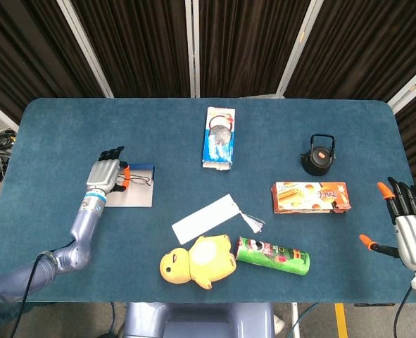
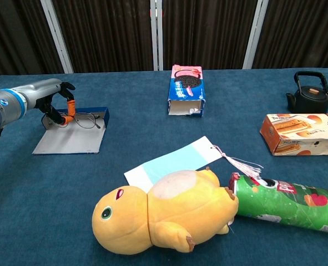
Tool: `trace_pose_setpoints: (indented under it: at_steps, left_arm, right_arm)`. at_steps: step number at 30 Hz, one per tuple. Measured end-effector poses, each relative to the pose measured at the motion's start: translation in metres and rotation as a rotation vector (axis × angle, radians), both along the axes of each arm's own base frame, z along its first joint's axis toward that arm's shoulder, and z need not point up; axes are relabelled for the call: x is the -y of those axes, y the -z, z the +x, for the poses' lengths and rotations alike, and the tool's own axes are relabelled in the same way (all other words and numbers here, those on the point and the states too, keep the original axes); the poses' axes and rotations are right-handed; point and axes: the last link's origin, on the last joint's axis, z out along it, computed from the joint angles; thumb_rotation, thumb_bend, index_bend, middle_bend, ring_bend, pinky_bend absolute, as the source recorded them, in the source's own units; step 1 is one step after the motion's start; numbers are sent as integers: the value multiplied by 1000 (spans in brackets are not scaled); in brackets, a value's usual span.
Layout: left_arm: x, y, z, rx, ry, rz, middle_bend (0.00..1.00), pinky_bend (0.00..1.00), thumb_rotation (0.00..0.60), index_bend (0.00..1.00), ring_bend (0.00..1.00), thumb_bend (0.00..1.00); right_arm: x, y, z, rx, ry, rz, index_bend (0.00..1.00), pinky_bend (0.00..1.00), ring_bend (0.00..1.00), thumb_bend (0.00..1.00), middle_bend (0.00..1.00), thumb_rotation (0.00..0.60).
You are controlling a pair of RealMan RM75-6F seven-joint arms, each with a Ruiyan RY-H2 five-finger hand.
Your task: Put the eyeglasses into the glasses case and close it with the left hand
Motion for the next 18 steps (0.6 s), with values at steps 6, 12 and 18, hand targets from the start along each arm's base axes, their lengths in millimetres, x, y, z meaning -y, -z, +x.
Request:
trace_pose_setpoints:
  at_steps: [6,12,18]
  left_arm:
    - [-5,4,3,11,10,10,0,0,600,460,0,408]
    - [-6,0,3,-6,29,35,0,0,600,24,0,177]
    - [0,-9,1,2,49,57,0,0,600,0,0,130]
  right_arm:
    - [0,0,0,-1,4,-1,0,0,0,0,0,600]
    - [0,0,0,-1,2,-1,0,0,0,0,0,600]
    - [-1,-1,1,5,-4,0,0,0,0,0,0,600]
